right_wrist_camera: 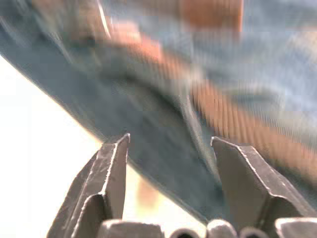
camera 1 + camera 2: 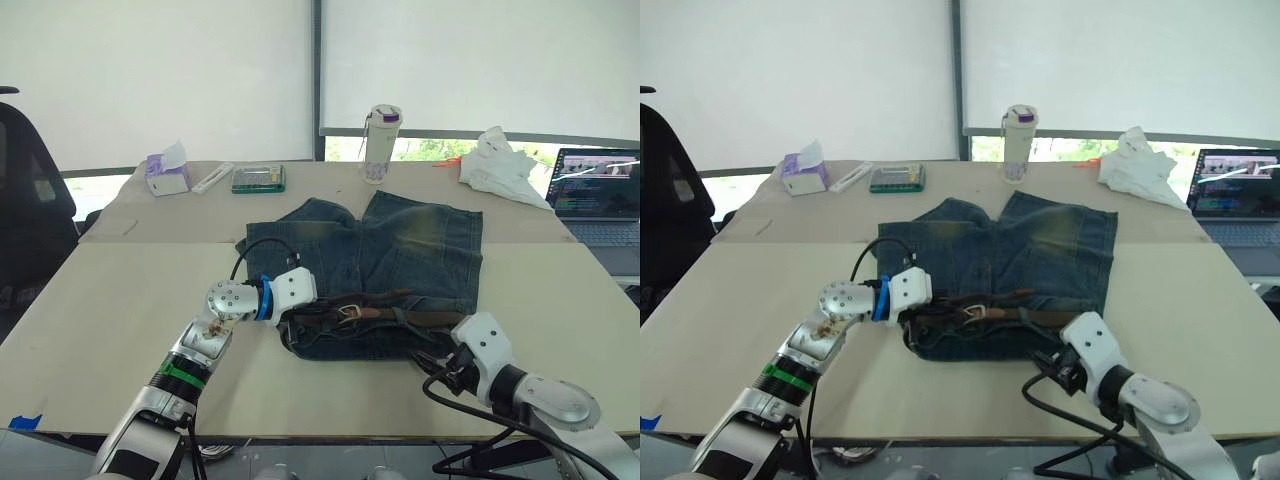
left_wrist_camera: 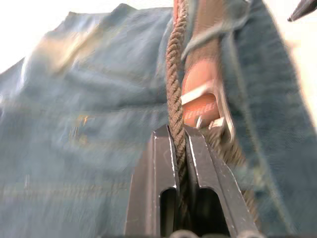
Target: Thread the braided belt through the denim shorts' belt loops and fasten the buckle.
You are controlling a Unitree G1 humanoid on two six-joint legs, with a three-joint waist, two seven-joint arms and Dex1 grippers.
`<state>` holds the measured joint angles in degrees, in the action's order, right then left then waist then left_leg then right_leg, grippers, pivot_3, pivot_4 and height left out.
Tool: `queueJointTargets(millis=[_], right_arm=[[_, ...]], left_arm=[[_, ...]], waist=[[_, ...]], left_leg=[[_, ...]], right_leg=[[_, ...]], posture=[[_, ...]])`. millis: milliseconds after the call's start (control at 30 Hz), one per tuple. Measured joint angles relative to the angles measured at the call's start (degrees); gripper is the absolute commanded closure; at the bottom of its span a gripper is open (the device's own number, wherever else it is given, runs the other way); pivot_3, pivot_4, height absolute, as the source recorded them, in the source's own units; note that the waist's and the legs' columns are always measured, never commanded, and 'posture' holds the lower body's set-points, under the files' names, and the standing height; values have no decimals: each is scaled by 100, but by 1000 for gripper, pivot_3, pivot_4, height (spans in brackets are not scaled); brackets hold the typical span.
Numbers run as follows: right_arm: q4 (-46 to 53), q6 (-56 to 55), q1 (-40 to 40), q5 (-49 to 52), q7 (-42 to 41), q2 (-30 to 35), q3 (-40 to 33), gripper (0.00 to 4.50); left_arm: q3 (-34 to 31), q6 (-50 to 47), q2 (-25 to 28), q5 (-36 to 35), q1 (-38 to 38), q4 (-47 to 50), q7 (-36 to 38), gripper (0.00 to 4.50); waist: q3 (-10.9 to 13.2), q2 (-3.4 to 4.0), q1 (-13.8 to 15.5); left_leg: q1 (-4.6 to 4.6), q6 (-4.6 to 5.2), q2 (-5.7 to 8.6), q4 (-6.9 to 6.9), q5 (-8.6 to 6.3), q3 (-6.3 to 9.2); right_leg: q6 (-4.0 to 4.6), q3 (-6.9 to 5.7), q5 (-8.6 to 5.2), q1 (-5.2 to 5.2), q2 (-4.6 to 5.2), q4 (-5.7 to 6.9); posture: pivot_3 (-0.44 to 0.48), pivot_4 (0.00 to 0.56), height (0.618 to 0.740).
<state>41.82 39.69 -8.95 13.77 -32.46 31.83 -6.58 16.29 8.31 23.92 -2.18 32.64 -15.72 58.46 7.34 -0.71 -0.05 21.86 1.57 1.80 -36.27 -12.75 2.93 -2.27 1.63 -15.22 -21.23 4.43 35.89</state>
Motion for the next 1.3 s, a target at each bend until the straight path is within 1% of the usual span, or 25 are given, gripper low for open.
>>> queueJointTargets(millis=[67,200,333,500,567,667,767,800,900,967,1000,1100,1200,1300], right_arm=[[84,100,242,-322,305,93,316,1753],[-80,34,767,-1307,588,725,1073,1753],[-87,37,1231,-1482,594,753,1270,1753],[-102,40,1307,-1461,362,862,1274,1753],[-102,38,1314,-1443,221,932,1306,2270],[-128,22,1399,-1451,45,1003,1469,3225],[-248,-38,1541,-1481,-42,1003,1620,4291],[-290,-47,1586,-1496,-77,1008,1676,4444],[-304,-52,1644,-1562,-151,1096,1753,4444],[-303,-55,1710,-1592,-210,1145,1763,4500],[-299,-65,1737,-1605,-246,1199,1783,4500],[-316,-69,2029,-1752,-444,1458,1977,4500],[-362,-50,2517,-1883,-667,1639,2139,4500],[-446,27,2957,-2027,-951,1754,2418,4500]], left_arm=[[-11,438,-11,-4,-96,-80,-5,4500],[-34,876,17,-12,-102,-333,63,4500],[-31,1137,10,-13,-61,-448,127,4500],[-31,1297,9,-11,-9,-557,174,4500],[-31,1308,7,-11,14,-559,178,4500],[-31,1371,4,-12,48,-612,188,4500],[-31,1466,-7,-12,71,-690,219,4500],[-32,1495,-10,-12,79,-736,230,4500],[-34,1442,-9,-60,91,-774,346,4500],[-64,989,-12,-354,122,-730,553,3740],[-95,670,-9,-531,147,-673,702,3556],[-111,-517,134,-1013,457,-325,1265,2574],[-61,-1150,183,-1156,869,120,1610,2574],[131,-1375,129,-1089,1187,354,1718,2574]], waist=[[-1,1,-12],[-1,4,9],[-1,4,27],[-1,3,36],[-1,3,35],[-1,4,16],[-1,3,3],[-1,3,4],[-1,3,5],[-1,3,0],[-1,4,-5],[2,4,-30],[2,4,-46],[2,4,-59]], left_leg=[[2,-1,3,0,1,-5],[23,-3,29,-2,3,-9],[24,-3,29,-3,4,-8],[19,-2,29,-3,3,-8],[17,-2,28,-3,3,-8],[13,-2,27,-3,3,-7],[12,-2,27,-3,3,-6],[13,-2,27,-3,3,-6],[14,-2,28,-4,3,-6],[14,-2,28,-6,3,-6],[15,-2,28,-6,3,-5],[21,-2,28,-14,4,-2],[17,-2,28,-15,3,1],[17,-2,27,-15,3,2]], right_leg=[[0,-2,0,-8,-3,2],[-3,-7,-1,-32,-1,5],[-3,-10,-1,-30,-3,8],[-4,-15,-2,-21,-4,6],[-4,-15,-2,-20,-4,7],[-4,-16,-2,-17,-6,7],[-4,-18,-2,-17,-7,8],[-4,-18,-2,-17,-6,8],[-5,-19,-2,-17,-5,7],[-5,-20,-3,-16,-6,8],[-6,-22,-3,-16,-6,9],[-10,-31,-5,-18,-7,12],[-14,-36,-8,-8,-7,9],[-14,-38,-8,-7,-6,8]], posture=[[0,150,740],[0,150,740],[0,150,740],[0,150,740],[0,150,740],[0,150,740],[0,150,740],[0,150,740],[0,150,740],[0,150,740],[0,150,740],[0,150,740],[0,150,740],[0,150,740]])
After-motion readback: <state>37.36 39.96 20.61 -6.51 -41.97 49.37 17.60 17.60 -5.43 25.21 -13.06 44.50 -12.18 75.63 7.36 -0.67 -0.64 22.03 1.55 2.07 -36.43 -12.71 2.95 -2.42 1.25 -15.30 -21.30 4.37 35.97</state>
